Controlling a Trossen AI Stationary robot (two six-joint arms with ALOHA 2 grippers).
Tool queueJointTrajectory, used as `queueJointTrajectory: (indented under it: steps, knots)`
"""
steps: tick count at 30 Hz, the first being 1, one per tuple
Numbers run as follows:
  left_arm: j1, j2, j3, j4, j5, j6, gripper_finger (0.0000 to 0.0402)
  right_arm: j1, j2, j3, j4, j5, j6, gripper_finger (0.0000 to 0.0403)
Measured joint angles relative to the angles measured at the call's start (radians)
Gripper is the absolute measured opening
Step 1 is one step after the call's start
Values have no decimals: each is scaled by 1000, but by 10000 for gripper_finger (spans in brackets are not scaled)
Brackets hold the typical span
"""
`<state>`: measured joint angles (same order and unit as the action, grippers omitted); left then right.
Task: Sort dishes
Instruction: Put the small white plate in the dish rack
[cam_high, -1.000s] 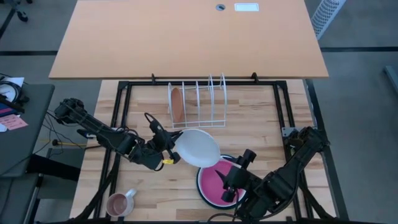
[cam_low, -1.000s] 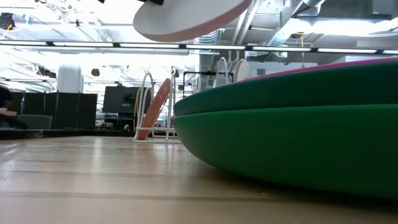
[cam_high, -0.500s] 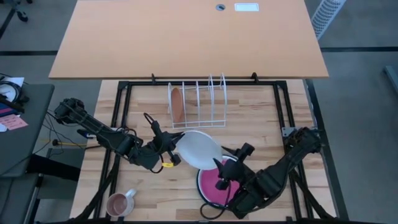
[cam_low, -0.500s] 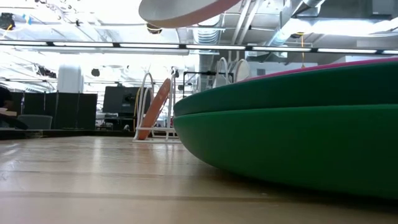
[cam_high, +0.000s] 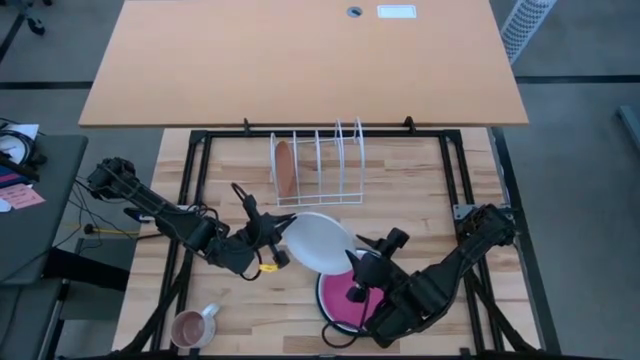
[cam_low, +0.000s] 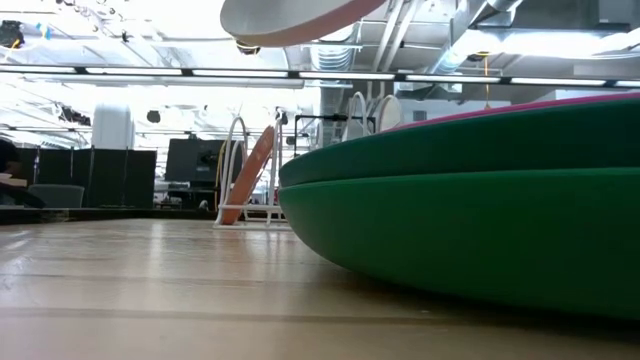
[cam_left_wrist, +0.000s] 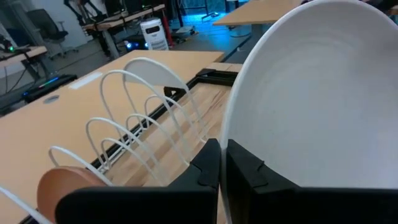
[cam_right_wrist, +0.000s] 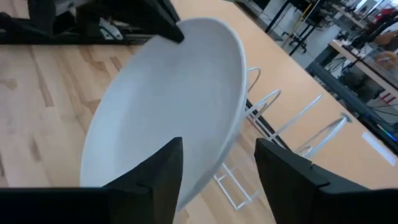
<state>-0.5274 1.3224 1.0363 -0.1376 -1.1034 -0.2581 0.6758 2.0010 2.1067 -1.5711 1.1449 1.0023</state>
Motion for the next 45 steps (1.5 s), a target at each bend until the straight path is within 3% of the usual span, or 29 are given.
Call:
queueJointTrajectory:
  steps: [11, 18, 28, 33, 41, 45]
  knots:
    - [-32, 0, 0, 103, -2, 118, 0, -14, 0, 0, 1, -30, -5, 111]
    - [-35, 0, -1, 108, 14, 107, 0, -17, -1, 0, -4, -32, 19, 63]
    - [-35, -1, -2, 119, 22, 68, 0, -29, -2, 0, -7, -34, 27, 49]
    - [-35, -1, -2, 123, 19, 39, 0, -30, -2, 0, 2, -51, 104, 73]
    - [-35, 1, -1, 155, 39, 33, 0, -43, 1, 1, 7, -55, 111, 183]
    - [-35, 5, 0, 157, 46, 33, 0, -56, 1, 0, 4, -55, 112, 212]
